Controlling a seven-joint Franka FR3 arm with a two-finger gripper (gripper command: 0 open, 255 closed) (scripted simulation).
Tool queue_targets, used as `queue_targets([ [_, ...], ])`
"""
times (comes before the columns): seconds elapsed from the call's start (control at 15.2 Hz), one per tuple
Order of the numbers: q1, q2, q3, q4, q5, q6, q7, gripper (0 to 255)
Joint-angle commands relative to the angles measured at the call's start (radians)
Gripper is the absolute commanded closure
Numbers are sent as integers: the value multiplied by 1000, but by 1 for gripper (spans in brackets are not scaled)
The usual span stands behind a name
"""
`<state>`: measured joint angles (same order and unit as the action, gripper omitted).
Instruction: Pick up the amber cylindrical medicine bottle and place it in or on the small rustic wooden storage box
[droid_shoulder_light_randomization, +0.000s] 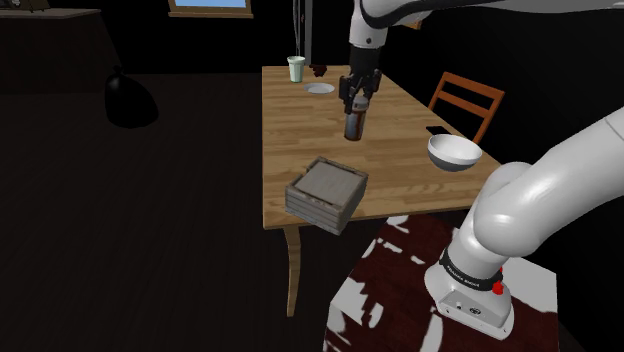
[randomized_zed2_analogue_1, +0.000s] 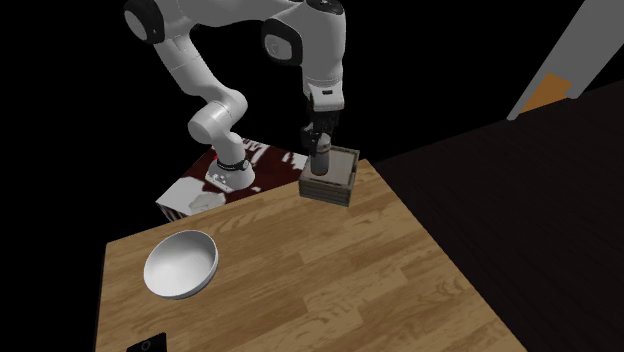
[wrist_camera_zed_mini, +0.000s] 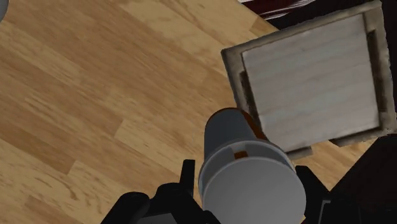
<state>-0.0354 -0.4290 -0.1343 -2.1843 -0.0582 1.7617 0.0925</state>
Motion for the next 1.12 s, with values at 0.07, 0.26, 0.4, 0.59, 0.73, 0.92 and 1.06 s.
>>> queue_targets([
  [0.07, 28, -29, 58, -15, 22, -16, 79, 255],
  [0.26, 55, -33, 112, -3, 46, -33, 150, 255],
  [0.4, 73, -31, 148, 10, 62, -44, 198, 255],
  [0.59, 87, -28, 177, -5, 75, -25, 235, 255],
  [0.73, 87, -29, 177, -33, 75, 1, 235, 255],
  [0.92, 87, -29, 178, -74, 75, 42, 235, 255],
  [1.06, 87, -28, 178, -100, 76, 69, 235, 255],
])
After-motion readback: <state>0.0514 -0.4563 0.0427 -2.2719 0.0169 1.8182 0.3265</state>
